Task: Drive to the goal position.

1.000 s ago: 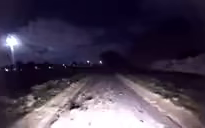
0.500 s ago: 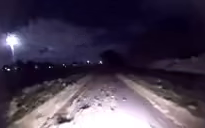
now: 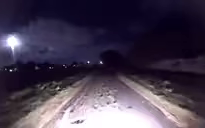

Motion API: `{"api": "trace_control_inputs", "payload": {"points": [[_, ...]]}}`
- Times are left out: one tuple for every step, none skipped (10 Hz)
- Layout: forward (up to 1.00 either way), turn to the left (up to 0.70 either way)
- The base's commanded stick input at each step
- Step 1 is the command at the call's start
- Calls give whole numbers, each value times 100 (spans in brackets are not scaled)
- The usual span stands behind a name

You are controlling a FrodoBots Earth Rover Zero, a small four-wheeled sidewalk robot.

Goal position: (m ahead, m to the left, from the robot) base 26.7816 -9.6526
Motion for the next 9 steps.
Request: {"api": "trace_control_inputs", "payload": {"points": [[85,0],[85,0],[85,0],[85,0],[85,0],[85,0],[85,0],[85,0],[85,0]]}}
